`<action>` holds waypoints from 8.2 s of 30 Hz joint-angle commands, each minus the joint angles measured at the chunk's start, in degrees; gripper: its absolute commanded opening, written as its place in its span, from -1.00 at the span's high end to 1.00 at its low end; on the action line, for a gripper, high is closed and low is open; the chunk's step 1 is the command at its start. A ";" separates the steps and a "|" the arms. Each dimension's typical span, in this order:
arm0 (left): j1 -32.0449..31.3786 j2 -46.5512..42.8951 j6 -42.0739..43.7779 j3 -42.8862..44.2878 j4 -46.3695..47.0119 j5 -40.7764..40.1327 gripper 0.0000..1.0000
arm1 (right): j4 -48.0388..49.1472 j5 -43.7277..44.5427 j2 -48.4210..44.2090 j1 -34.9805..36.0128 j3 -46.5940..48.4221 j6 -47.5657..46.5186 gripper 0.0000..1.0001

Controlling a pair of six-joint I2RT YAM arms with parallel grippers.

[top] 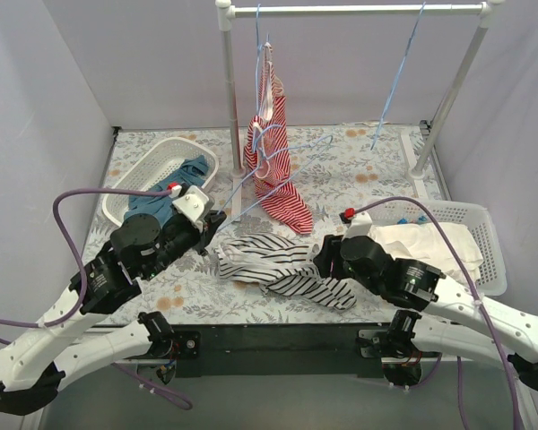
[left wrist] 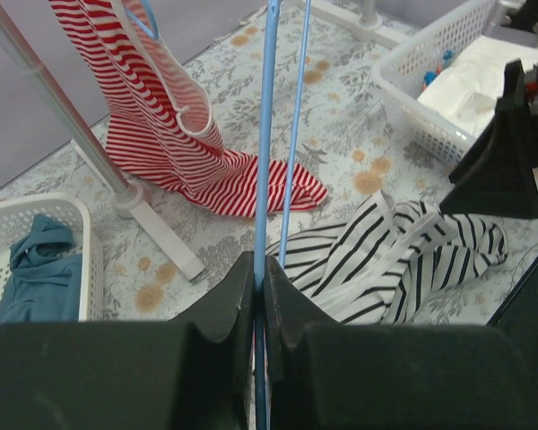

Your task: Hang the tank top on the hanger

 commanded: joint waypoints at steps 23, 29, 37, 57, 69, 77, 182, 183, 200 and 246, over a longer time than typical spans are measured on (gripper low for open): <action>-0.03 -6.43 3.51 0.22 -19.43 0.99 1.00 | 11.39 -32.95 6.73 -8.93 -12.19 -1.12 0.49; -0.03 -6.08 2.71 0.92 -20.93 2.48 1.00 | 12.26 -32.60 3.73 -8.93 -15.36 0.37 0.11; 0.06 -4.50 2.89 1.45 -21.02 3.01 1.00 | 12.27 -28.74 3.91 -8.76 -12.11 0.47 0.11; -0.03 -4.94 3.86 2.15 -24.27 5.29 1.00 | 14.11 -25.48 11.46 -7.61 -9.21 -2.69 0.51; -0.03 -6.69 4.82 1.89 -26.12 8.72 1.00 | 4.10 -5.83 13.92 -9.19 -0.43 -5.16 0.97; -0.03 -7.84 5.00 2.50 -27.17 10.04 1.00 | 3.48 -1.93 15.41 -14.73 6.25 -9.63 0.97; -0.03 13.35 -25.84 -18.25 25.31 11.55 -0.01 | 21.50 -11.78 7.07 -14.12 8.55 -28.80 0.97; 0.06 13.26 -26.90 -17.63 22.34 6.23 -0.06 | 21.32 -11.34 6.81 -14.03 8.55 -28.98 0.97; 0.32 14.65 -42.46 -14.63 -1.68 -11.06 0.12 | 17.45 -8.35 9.44 -10.96 10.83 -33.72 0.97; 2.08 26.53 -34.82 -15.51 1.83 1.51 1.00 | 13.68 9.31 11.38 -6.91 13.73 -30.57 0.97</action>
